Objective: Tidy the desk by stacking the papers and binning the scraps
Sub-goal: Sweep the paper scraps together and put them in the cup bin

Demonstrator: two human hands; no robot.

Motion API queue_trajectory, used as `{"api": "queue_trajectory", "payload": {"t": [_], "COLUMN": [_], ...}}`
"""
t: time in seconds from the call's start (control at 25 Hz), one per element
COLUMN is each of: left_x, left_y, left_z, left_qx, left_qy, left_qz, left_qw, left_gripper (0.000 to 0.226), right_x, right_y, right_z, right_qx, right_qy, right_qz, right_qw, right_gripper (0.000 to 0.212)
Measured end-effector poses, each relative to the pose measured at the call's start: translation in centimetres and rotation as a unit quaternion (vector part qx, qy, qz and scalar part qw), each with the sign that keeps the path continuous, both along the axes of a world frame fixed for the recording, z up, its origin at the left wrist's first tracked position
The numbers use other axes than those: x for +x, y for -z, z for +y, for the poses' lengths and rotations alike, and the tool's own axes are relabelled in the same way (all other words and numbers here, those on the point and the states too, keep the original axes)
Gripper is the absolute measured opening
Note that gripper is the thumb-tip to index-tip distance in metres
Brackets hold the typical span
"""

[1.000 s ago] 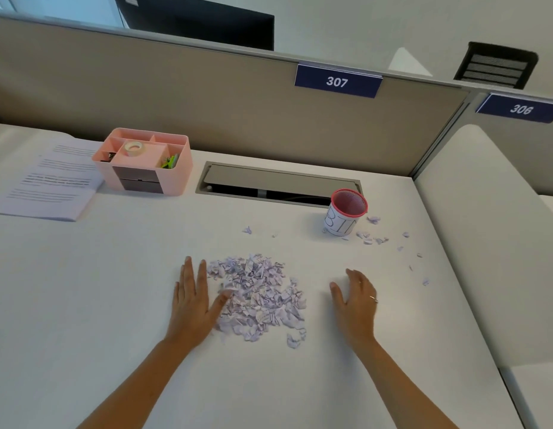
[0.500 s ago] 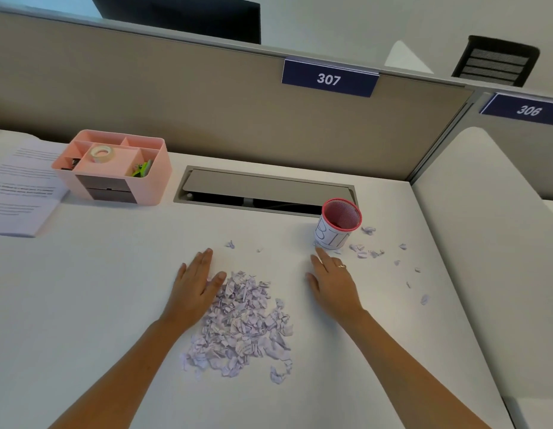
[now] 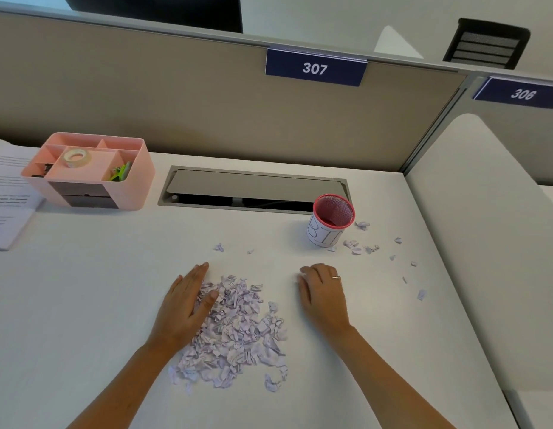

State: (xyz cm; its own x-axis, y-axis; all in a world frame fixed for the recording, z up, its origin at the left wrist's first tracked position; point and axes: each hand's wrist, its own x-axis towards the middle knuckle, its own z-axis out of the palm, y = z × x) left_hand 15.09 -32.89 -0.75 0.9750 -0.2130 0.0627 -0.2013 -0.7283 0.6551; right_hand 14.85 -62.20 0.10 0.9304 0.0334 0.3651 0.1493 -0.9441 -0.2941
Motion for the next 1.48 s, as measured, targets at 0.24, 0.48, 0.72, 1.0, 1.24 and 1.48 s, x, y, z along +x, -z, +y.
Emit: {"api": "queue_trajectory", "payload": {"t": [0.24,0.48,0.72,1.0,1.24,1.48], "left_x": [-0.2,-0.2,0.2,0.8,0.7,0.5], "left_y": [-0.3,-0.4,0.0,0.1,0.1,-0.3], "left_z": [-0.1,-0.3,-0.4,-1.0,-1.1,-1.3], "left_qx": [0.023,0.054,0.096,0.119,0.129,0.135], "left_qy": [-0.002,-0.001,0.004,-0.006,-0.017,-0.012], "left_qz": [-0.007,-0.01,-0.017,-0.007,-0.005,-0.006], "left_qw": [1.0,0.998,0.995,0.993,0.991,0.991], "left_gripper": [0.083,0.082,0.081,0.086,0.085,0.088], "right_x": [0.8,0.5,-1.0,7.2,8.8,2.1], "right_y": [0.1,0.3,-0.2,-1.7,0.2,1.0], "right_z": [-3.3,-3.2,-4.1,-11.8,-13.3,-10.0], "right_qx": [-0.001,0.0,0.027,0.003,-0.035,0.003], "right_qy": [0.1,0.066,0.024,0.179,0.053,0.0], "right_qz": [0.117,0.123,-0.014,0.205,0.264,0.183], "right_qw": [0.988,0.99,0.999,0.962,0.962,0.983], "right_gripper": [0.056,0.05,0.032,0.056,0.053,0.046]}}
